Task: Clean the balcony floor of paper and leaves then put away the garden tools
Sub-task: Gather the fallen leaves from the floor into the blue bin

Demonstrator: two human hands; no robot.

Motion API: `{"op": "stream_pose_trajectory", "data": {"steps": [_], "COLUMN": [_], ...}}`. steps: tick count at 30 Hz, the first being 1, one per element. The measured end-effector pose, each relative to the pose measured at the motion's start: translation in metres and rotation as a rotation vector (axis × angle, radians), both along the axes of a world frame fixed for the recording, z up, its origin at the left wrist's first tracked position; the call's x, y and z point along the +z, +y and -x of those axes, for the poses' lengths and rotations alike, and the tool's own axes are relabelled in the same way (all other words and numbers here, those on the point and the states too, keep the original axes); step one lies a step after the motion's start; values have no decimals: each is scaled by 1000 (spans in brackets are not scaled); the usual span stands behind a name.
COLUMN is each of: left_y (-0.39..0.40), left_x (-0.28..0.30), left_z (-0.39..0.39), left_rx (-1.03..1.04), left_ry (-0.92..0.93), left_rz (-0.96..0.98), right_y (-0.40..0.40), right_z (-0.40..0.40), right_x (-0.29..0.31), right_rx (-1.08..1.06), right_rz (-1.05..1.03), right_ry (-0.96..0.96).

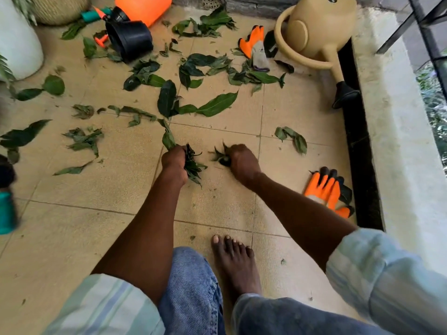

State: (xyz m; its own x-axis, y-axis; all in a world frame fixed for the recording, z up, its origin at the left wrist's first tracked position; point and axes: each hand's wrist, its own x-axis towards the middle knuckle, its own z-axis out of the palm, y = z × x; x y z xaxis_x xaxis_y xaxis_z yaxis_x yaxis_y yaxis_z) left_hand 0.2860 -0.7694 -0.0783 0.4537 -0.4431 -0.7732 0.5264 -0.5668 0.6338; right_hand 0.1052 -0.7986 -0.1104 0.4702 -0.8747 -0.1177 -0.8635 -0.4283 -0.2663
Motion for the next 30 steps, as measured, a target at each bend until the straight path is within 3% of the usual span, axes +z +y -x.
{"op": "stream_pose_trajectory", "data": {"steps": [3,8,13,16,20,24,30], "left_y": [-5,-18,-23,-26,-25,-24,-22], "left_x": [2,10,1,0,-4,-10,-7], "left_z": [15,49,61,64,61,59,62], "left_rx": [-11,-73,-103,-132,-141,-134,-128], "left_ry": [17,42,56,63,71,48,35], "left_rz": [14,49,37,32,33,18,6], "right_y": [16,-1,-57,-81,-82,-42,-8], "right_z": [18,51,91,111,132,117,97], "right_x": [-9,13,20,20,3,-12,-20], "right_rx": [-45,-504,-766,-786,-767,-750,-424], "right_rz": [-32,-134,-130,-115,-250,-103,54], "right_ry": [-141,-387,-313,-189,-72,-301,-270]}}
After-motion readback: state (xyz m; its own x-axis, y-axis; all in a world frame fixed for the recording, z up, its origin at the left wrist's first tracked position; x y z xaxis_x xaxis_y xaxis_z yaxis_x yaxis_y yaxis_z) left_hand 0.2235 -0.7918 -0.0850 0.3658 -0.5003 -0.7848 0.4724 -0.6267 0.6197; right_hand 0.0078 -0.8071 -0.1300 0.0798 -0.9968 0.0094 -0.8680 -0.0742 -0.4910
